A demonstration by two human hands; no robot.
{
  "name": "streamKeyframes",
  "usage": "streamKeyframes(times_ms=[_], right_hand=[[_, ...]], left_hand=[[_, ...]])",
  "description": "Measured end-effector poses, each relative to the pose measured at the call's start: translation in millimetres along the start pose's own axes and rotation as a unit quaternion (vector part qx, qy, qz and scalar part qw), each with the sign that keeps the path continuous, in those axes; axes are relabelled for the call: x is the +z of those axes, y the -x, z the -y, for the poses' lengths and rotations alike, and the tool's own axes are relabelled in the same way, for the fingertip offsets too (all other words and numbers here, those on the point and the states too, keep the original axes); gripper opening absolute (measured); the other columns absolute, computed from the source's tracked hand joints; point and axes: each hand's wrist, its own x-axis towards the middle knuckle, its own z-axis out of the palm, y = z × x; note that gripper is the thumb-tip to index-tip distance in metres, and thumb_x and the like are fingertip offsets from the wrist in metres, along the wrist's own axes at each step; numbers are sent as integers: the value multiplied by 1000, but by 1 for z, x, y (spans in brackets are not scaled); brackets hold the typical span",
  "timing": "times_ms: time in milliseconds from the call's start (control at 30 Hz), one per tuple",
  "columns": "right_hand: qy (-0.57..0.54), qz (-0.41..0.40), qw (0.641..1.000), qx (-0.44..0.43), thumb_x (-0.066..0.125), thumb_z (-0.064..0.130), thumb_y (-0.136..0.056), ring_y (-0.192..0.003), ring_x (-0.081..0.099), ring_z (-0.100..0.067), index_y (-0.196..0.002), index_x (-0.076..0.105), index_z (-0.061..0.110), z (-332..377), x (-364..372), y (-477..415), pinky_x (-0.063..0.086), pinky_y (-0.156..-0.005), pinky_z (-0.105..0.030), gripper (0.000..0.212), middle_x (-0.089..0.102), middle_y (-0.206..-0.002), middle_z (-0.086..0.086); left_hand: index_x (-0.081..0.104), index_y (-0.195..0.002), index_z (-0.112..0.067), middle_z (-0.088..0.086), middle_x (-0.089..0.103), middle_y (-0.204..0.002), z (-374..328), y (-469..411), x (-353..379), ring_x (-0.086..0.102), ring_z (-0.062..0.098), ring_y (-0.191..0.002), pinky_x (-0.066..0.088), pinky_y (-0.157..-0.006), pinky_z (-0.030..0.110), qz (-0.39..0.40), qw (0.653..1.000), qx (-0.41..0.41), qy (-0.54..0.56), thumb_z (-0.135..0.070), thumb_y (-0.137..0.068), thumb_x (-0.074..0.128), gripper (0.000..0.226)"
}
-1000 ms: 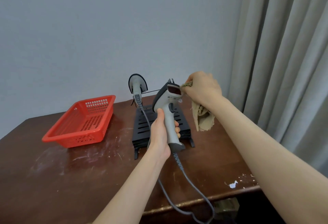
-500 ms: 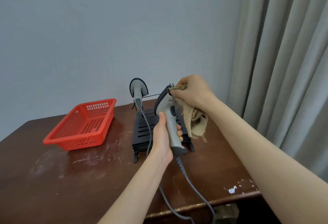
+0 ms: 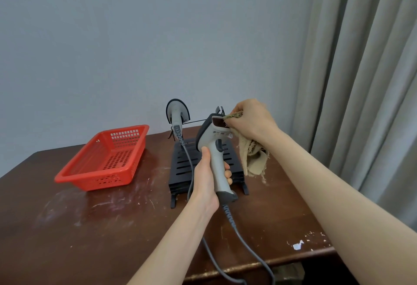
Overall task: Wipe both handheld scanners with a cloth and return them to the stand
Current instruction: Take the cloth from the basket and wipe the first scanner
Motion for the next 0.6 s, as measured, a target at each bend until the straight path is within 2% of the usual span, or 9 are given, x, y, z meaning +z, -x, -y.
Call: streamKeyframes(times_ms=[133,200,267,367,433,500,600], right_hand=[[60,-26,998,16,60,22,-80,-78,63,-25,-86,68,12,-6,0,-1,49,-60,-29,14,66,-79,-4],[8,-29,1000,11,63,24,-79,-74,61,-21,-83,69,12,-3,-3,1,49,-60,-28,14,66,-77,-3],[-64,19,998,-16,68,25,-78,-67,57,-12,-79,69,13,4,-5,3,45,-54,-23,12,63,-71,0],[-91,56,994,-37,69,24,-79,-62,52,-5,-76,67,17,10,-2,5,37,-50,-18,8,58,-65,7],[-58,42,997,-26,68,25,-79,-63,54,-9,-78,68,12,6,0,2,40,-51,-21,13,59,-65,4],[9,21,1000,4,65,24,-80,-72,60,-20,-83,69,7,-1,1,0,46,-57,-26,18,66,-75,-4],[89,-11,996,31,58,20,-80,-79,60,-28,-90,68,11,-10,0,0,44,-61,-28,17,67,-87,-8]], left_hand=[[61,-93,-7,4,53,-54,1,0,-2,46,13,-39,39,-38,22,-6,1000,-2,-5,-51,-95,42,48],[61,-96,-6,4,53,-54,1,0,-2,46,13,-39,39,-38,22,-6,1000,-1,-4,-51,-95,42,49],[59,-103,-5,4,53,-56,1,-2,-1,46,13,-40,40,-39,22,-8,1000,2,-8,-52,-95,43,50],[58,-109,-5,5,53,-58,2,-4,0,47,14,-41,40,-39,23,-6,1000,-5,-5,-53,-93,44,53],[58,-108,-5,5,53,-57,4,-3,0,46,14,-41,40,-39,23,-8,1000,-4,-5,-52,-94,44,51],[59,-107,-6,5,53,-57,4,-1,-2,46,14,-40,40,-39,22,-7,1000,-1,-6,-51,-95,43,49],[57,-111,-6,5,53,-57,3,-2,-4,46,14,-41,40,-40,22,-8,1000,3,-14,-51,-95,43,50]])
